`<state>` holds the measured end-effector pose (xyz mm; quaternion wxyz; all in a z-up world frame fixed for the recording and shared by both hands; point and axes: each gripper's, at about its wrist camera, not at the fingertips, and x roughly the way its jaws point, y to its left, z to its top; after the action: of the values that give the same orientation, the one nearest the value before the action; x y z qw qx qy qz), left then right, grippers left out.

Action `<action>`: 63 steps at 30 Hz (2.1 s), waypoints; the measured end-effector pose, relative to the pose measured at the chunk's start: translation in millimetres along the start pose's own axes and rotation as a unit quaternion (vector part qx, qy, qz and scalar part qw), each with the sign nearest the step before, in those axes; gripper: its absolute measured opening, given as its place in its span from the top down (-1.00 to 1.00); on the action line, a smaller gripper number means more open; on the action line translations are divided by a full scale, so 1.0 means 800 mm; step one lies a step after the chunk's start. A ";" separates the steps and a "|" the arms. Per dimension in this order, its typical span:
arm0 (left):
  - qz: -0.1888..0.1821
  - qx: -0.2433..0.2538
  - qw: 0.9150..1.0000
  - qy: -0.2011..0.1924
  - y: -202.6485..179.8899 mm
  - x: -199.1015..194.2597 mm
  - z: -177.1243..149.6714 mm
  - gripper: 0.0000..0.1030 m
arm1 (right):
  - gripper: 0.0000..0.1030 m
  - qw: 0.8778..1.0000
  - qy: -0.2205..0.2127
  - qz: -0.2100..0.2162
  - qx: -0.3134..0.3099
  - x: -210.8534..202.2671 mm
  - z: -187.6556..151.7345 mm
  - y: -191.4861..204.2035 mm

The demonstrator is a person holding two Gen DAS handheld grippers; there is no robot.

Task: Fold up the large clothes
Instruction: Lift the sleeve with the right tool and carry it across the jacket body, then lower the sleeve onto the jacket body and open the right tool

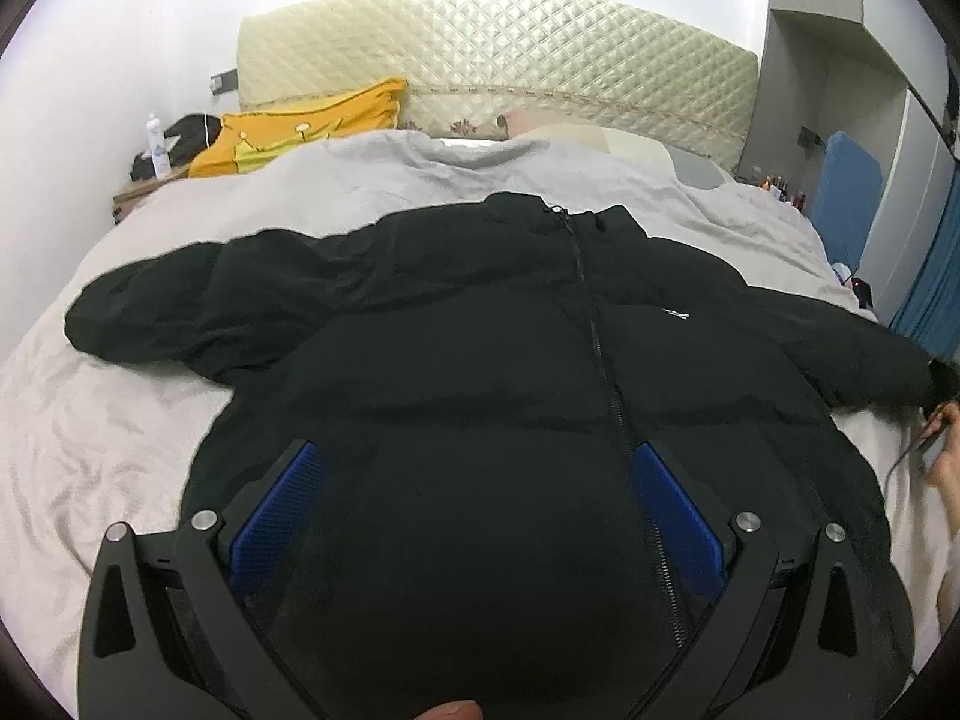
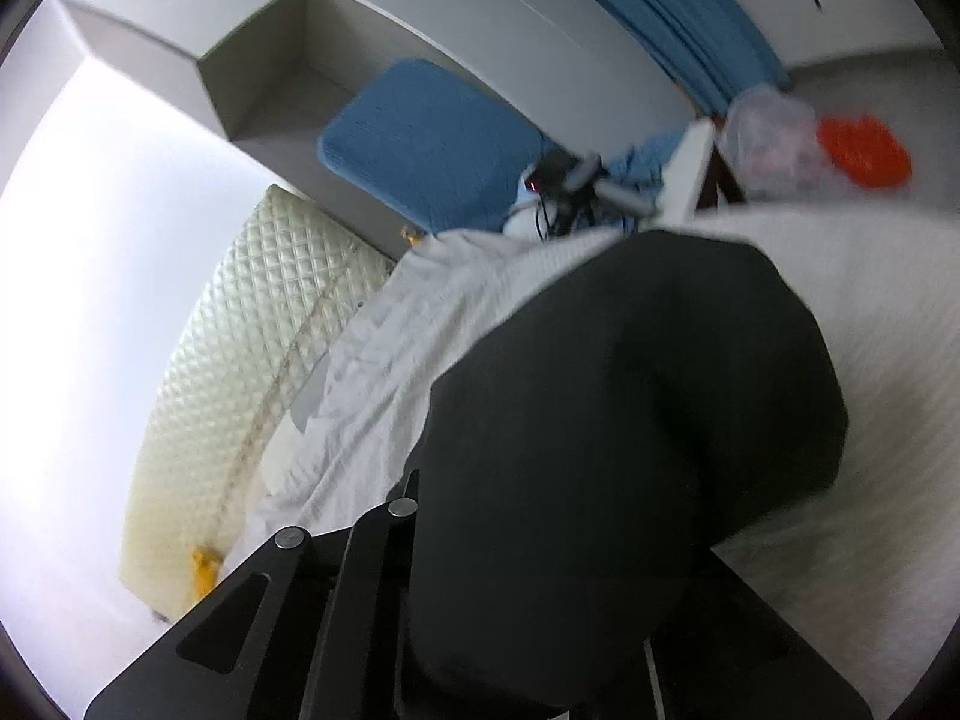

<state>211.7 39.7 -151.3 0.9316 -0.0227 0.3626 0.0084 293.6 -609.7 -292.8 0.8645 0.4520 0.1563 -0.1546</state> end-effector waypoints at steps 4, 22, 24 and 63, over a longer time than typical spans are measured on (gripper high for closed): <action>0.010 0.012 1.000 -0.016 0.005 -0.011 0.003 -1.00 | 0.84 0.999 -0.011 -0.004 -0.040 -0.029 0.015 0.050; 0.028 0.014 0.998 -0.063 0.059 -0.079 0.015 -1.00 | 0.82 0.956 -0.037 0.083 -0.278 -0.145 -0.079 0.429; 0.014 0.013 0.997 -0.068 0.066 -0.083 0.016 -1.00 | 0.82 0.949 -0.024 0.106 -0.295 -0.151 -0.112 0.470; 0.013 -0.051 0.997 -0.065 0.140 -0.082 0.013 -1.00 | 0.17 0.802 0.289 0.131 -0.506 0.006 -0.674 0.544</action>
<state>166.7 152.2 -103.1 0.9505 -0.0646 0.3011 0.0405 405.6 73.7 -268.1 0.8970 -0.0097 0.3947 0.1988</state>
